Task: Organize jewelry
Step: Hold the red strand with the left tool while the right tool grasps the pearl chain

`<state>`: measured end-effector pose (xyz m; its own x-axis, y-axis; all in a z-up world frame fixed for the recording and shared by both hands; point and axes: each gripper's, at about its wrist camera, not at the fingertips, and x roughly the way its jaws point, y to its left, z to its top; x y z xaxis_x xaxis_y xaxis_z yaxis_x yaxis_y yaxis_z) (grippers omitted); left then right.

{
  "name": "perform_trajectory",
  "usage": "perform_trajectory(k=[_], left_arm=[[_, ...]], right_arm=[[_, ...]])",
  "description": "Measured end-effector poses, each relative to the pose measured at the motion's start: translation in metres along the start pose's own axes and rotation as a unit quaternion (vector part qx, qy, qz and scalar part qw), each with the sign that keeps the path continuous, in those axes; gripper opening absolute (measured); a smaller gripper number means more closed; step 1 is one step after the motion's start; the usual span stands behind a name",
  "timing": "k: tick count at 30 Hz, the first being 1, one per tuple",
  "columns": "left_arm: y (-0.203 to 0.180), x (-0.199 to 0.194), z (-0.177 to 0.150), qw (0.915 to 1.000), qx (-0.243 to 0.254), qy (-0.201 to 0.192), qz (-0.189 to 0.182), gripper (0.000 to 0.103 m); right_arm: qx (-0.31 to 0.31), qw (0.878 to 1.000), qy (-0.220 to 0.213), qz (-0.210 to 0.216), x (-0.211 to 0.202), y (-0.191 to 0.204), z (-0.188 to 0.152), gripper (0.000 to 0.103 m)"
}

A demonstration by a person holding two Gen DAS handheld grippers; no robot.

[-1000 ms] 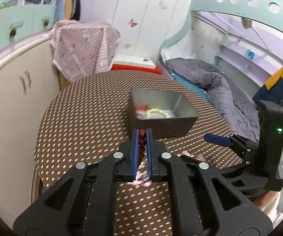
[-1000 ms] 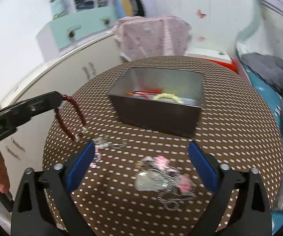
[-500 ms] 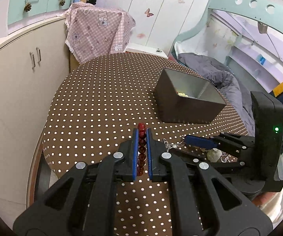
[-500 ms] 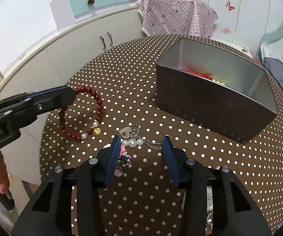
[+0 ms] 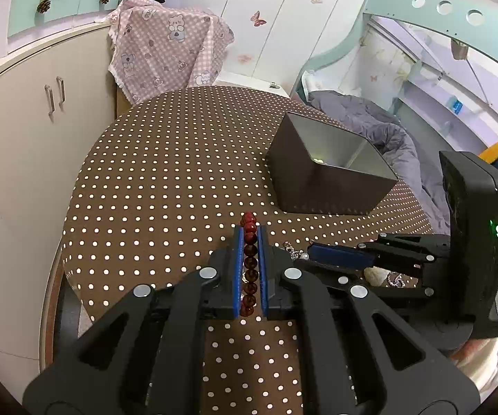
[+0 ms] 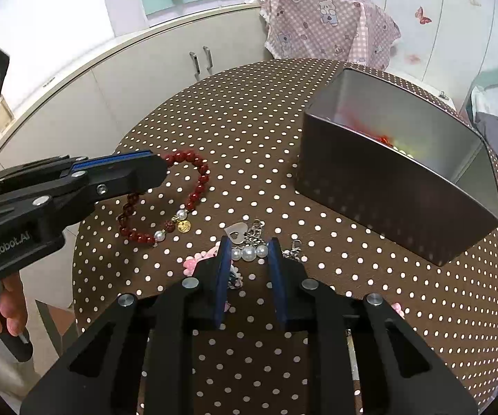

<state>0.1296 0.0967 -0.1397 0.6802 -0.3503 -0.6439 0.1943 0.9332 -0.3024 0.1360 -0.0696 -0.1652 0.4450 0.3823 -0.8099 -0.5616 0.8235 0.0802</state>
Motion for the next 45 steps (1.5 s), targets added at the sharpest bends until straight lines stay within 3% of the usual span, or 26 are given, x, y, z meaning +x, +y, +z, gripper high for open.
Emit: perform_trajectory(k=[12,16,20,23,25,28,29,33,36,45], left_arm=[[0.002,0.003,-0.003,1.0000,0.000,-0.001,-0.004,0.008],[0.000,0.003,-0.005,1.0000,0.001,0.000,-0.008,0.008],[-0.002,0.002,-0.004,0.9999,0.002,-0.002,-0.011,0.008],[-0.002,0.002,-0.002,0.9999,0.003,-0.002,-0.011,0.008],[-0.002,0.002,-0.002,0.9999,0.003,-0.002,-0.011,0.008],[-0.002,0.002,-0.002,0.9999,0.001,-0.001,-0.011,0.008],[-0.001,0.002,-0.002,0.9999,0.001,-0.001,-0.011,0.008],[0.001,0.000,-0.003,0.9999,-0.002,-0.002,-0.010,0.008],[0.003,-0.001,-0.003,0.9999,-0.004,-0.004,-0.009,0.008],[0.002,0.000,0.002,0.9998,-0.007,-0.006,-0.017,0.008]], right_arm=[[-0.033,0.999,0.002,-0.026,0.007,0.009,-0.004,0.020],[-0.030,0.999,0.000,-0.035,0.007,0.006,-0.005,0.005],[-0.017,1.000,0.001,-0.023,0.005,0.001,-0.005,0.003],[-0.006,1.000,0.006,-0.016,0.004,0.001,-0.003,0.016],[-0.002,1.000,0.000,-0.017,0.003,0.003,0.000,0.048],[-0.009,0.999,-0.012,-0.031,0.001,0.009,0.003,0.051],[-0.010,0.999,-0.012,-0.030,0.001,0.010,0.004,0.050],[-0.021,0.999,-0.002,-0.042,0.013,0.014,0.007,0.022],[-0.023,0.999,-0.005,-0.043,0.014,0.011,0.006,0.009],[-0.010,0.999,-0.015,-0.029,-0.002,0.002,0.003,0.008]])
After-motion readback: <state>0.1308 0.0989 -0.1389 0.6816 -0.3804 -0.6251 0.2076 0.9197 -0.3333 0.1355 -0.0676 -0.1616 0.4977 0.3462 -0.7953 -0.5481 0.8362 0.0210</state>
